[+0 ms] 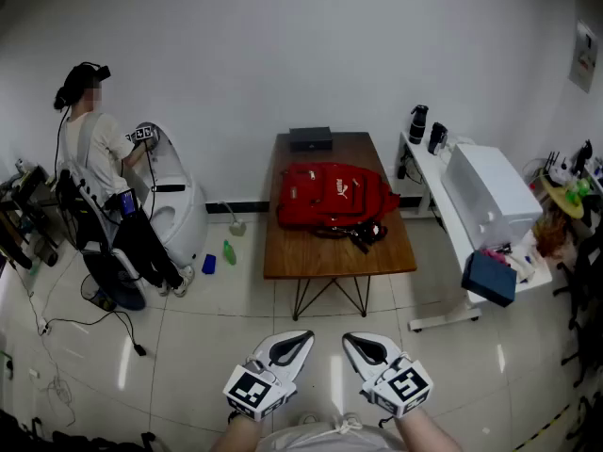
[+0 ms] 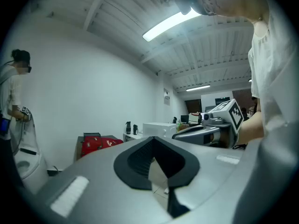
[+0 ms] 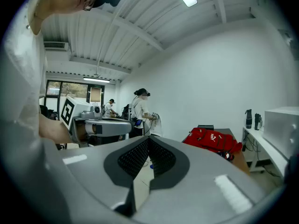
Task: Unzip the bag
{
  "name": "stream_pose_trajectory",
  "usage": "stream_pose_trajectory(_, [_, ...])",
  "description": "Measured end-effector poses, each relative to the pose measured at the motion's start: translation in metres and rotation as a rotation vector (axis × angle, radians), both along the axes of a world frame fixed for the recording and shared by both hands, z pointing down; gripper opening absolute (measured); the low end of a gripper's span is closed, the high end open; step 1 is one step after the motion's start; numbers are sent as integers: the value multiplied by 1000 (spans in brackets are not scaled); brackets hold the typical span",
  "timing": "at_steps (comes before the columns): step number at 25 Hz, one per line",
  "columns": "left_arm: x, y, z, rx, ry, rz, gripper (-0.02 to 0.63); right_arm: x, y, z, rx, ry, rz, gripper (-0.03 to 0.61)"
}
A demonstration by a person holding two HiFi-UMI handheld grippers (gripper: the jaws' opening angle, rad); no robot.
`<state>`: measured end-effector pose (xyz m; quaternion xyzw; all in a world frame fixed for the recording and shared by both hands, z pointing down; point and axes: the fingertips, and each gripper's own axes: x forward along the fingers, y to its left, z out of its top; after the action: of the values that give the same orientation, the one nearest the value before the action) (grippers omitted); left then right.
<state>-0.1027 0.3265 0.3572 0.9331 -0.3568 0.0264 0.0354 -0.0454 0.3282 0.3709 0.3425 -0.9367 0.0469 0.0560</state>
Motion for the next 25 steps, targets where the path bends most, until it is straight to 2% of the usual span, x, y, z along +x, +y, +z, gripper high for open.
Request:
stream_pose_trajectory(5, [-34,-14,12,-7,-14,-30,6,-15,-15,6,-7,8,27,5])
stream_pose_trajectory(10, [-42,-43,14,-9,-5,-47,6,-13,-50,4,15,5,35,5])
stream_pose_trajectory(17, [-13,-124,26,8,-43,-47,6,12,-143,16,1,-9,12,5])
stream_pose_trajectory(25, [44,-280,-1,61,-13,-83,6,53,-293,-18,84,6,-75,5])
